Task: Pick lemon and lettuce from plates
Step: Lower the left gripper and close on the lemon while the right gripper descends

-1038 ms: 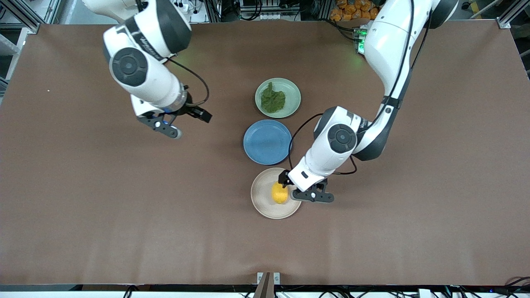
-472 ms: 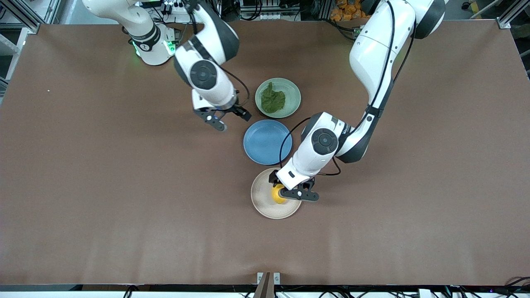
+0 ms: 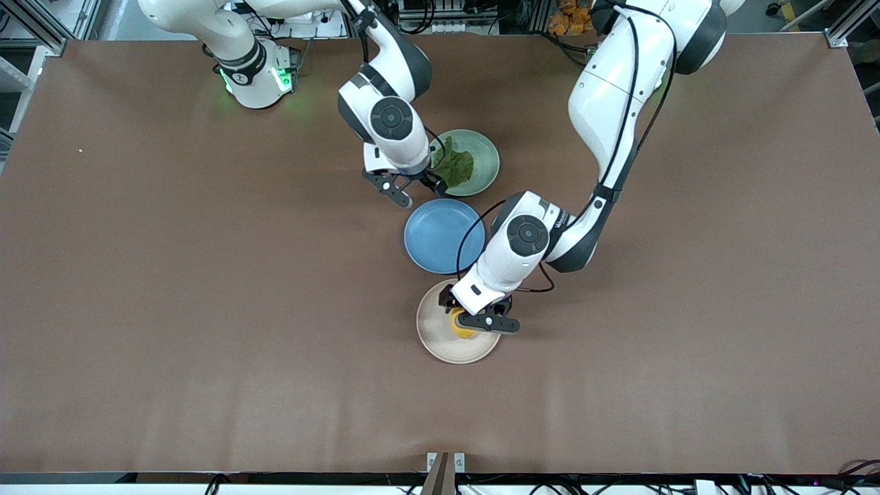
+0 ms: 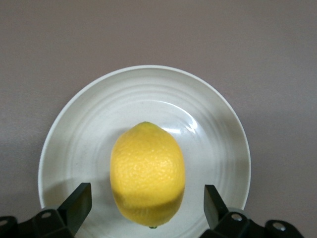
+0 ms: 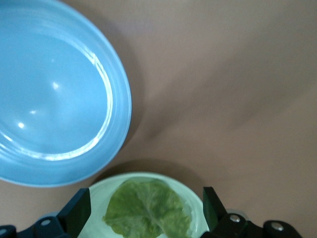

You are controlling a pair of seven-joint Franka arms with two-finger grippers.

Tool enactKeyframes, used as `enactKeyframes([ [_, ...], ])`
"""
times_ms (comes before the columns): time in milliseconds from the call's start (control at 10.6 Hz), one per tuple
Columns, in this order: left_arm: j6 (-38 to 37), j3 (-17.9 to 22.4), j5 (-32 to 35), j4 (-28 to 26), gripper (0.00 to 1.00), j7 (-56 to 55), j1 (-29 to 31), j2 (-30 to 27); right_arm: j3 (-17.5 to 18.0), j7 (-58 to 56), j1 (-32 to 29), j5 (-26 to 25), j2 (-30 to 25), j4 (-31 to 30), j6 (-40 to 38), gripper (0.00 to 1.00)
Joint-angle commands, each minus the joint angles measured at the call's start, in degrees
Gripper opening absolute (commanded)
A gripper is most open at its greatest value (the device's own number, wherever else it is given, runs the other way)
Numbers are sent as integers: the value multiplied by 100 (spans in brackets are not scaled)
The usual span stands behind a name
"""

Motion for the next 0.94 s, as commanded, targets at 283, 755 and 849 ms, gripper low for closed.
enactKeyframes([
  [283, 536, 59, -117, 248, 100, -310, -181, 429, -73, 737, 910, -6, 531, 204, 406, 100],
  [755, 589, 59, -117, 239, 100, -302, -163, 465, -91, 1064, 1087, -50, 804, 415, 406, 100],
  [849, 589, 68, -117, 239, 100, -302, -146, 465, -91, 1073, 1087, -58, 822, 416, 406, 100],
])
